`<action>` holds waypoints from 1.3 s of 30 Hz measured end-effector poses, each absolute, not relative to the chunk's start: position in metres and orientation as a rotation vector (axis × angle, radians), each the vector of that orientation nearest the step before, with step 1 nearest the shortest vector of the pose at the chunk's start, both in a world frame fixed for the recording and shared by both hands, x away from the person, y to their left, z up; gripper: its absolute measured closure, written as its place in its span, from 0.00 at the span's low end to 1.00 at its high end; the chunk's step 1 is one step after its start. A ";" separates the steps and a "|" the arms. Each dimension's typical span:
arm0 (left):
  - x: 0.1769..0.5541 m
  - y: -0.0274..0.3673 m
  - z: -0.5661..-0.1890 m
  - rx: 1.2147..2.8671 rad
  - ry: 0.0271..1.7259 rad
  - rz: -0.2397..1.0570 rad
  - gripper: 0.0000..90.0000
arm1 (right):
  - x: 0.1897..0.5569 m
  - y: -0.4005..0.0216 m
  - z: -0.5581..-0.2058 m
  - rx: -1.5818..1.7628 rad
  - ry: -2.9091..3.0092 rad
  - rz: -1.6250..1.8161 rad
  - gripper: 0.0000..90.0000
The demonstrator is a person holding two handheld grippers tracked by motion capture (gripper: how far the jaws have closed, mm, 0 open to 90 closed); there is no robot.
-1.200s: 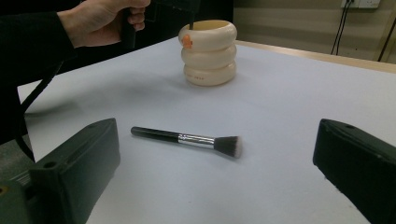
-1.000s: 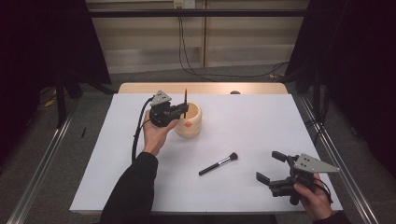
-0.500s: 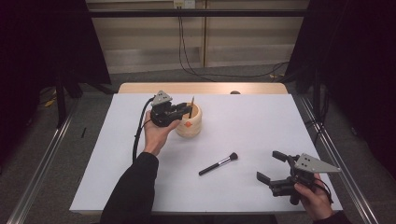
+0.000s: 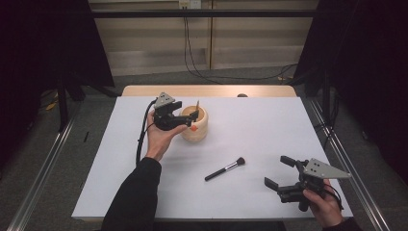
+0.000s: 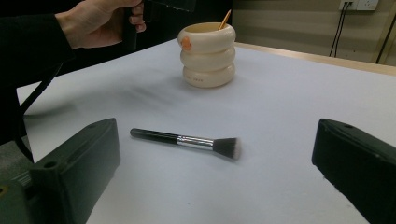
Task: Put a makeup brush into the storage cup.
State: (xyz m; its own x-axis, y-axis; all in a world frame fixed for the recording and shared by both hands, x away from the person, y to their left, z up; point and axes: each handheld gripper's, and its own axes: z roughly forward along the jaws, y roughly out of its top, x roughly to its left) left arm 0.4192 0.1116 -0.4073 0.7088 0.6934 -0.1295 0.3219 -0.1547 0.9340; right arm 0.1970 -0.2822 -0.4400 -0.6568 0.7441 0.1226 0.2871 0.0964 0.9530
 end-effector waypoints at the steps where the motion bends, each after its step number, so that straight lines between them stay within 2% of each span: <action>1: 0.419 0.112 -0.407 1.749 0.815 0.391 0.12 | 0.197 -0.282 -0.440 1.012 1.988 1.580 0.00; 3: 0.417 0.112 -0.406 1.749 0.824 0.388 0.06 | 0.197 -0.283 -0.440 1.015 1.987 1.581 0.00; 7: 0.412 0.116 -0.399 1.714 0.804 0.393 0.02 | 0.197 -0.283 -0.440 1.023 1.983 1.588 0.00; 13: 0.407 0.122 -0.396 1.728 0.793 0.430 0.02 | 0.197 -0.284 -0.440 1.031 1.975 1.585 0.00; 15: 0.402 0.125 -0.395 1.741 0.757 0.492 0.01 | 0.197 -0.284 -0.440 1.032 1.971 1.586 0.00; 24: 0.388 0.137 -0.394 1.719 0.827 0.482 0.02 | 0.196 -0.284 -0.439 1.023 1.964 1.589 0.00; 39: 0.360 0.157 -0.391 1.661 0.803 0.483 0.01 | 0.197 -0.286 -0.439 1.034 1.953 1.588 0.00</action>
State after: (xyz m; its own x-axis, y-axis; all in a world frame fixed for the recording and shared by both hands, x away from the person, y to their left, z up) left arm 0.3597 0.1572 -0.3913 0.6791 0.7266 -0.1041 0.2484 -0.0941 0.9641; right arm 0.1971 -0.2865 -0.4395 -0.6368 0.7597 0.1317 0.2838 0.0722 0.9562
